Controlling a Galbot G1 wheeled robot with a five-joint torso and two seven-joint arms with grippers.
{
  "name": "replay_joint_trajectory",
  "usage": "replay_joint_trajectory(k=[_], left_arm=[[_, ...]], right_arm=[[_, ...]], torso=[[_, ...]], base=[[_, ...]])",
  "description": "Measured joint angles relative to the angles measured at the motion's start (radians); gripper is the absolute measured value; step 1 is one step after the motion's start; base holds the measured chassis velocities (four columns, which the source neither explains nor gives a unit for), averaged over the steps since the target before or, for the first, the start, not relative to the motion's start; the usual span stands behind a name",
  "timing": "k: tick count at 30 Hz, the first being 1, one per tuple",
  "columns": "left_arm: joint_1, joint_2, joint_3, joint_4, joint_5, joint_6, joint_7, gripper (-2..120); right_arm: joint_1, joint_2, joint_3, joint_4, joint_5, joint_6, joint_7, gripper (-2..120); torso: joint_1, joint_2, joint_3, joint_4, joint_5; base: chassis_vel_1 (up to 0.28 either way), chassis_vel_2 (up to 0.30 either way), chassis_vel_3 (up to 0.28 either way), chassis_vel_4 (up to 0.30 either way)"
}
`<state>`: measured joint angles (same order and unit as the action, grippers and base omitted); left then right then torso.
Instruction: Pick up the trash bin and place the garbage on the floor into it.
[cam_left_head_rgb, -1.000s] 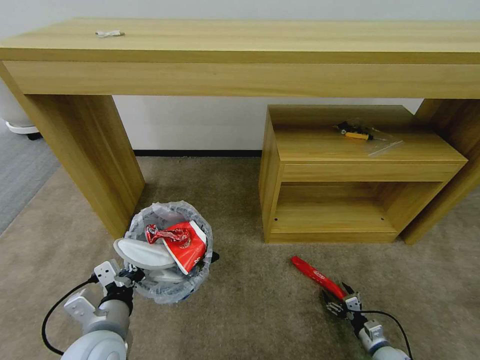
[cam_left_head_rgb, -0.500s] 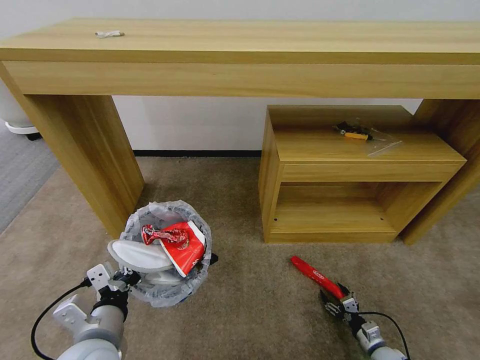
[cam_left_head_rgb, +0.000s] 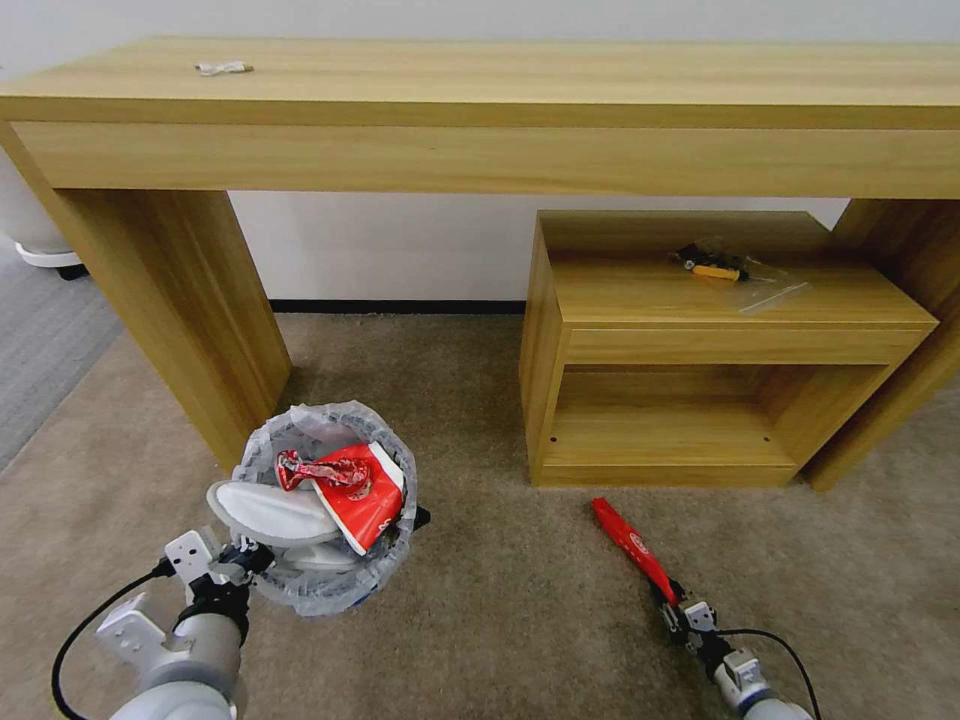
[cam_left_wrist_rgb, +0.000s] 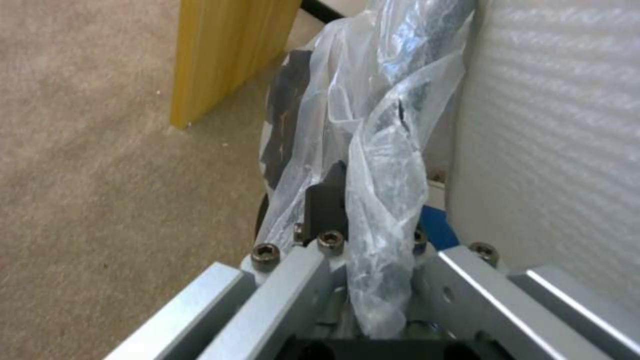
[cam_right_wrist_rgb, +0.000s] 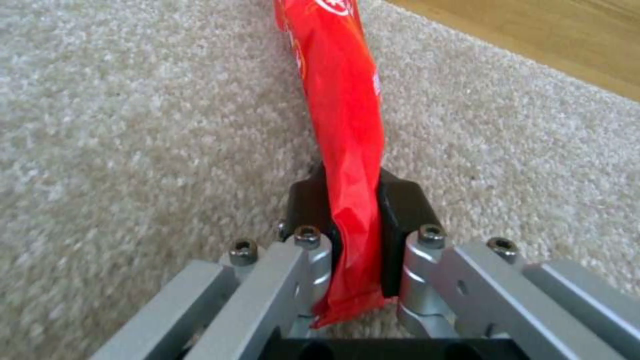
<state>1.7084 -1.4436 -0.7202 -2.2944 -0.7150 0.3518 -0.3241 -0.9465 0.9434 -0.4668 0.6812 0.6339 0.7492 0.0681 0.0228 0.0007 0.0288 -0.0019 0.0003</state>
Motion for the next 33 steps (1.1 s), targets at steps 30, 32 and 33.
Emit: replay_joint_trajectory(k=[30, 32, 33], left_arm=[[-0.025, 0.062, -0.002, 0.092, 0.002, 0.029, -0.016, 0], [-0.036, 0.068, 0.004, 0.098, 0.002, 0.033, -0.02, 0], [-0.04, 0.071, 0.007, 0.1, 0.001, 0.035, -0.021, 0]], right_arm=[[-0.006, -0.162, 0.123, 0.621, -0.118, 0.035, -0.047, 8], [0.006, -0.167, 0.117, 0.656, -0.119, 0.032, -0.054, 8], [0.012, -0.17, 0.113, 0.675, -0.118, 0.029, -0.057, 8]], torso=[[0.0, 0.0, 0.0, 0.0001, 0.0], [0.0, 0.0, 0.0, 0.0, 0.0001], [0.0, 0.0, 0.0, 0.0001, 0.0]], base=[[0.0, 0.0, 0.0, 0.0], [0.0, 0.0, 0.0, 0.0], [0.0, 0.0, 0.0, 0.0]])
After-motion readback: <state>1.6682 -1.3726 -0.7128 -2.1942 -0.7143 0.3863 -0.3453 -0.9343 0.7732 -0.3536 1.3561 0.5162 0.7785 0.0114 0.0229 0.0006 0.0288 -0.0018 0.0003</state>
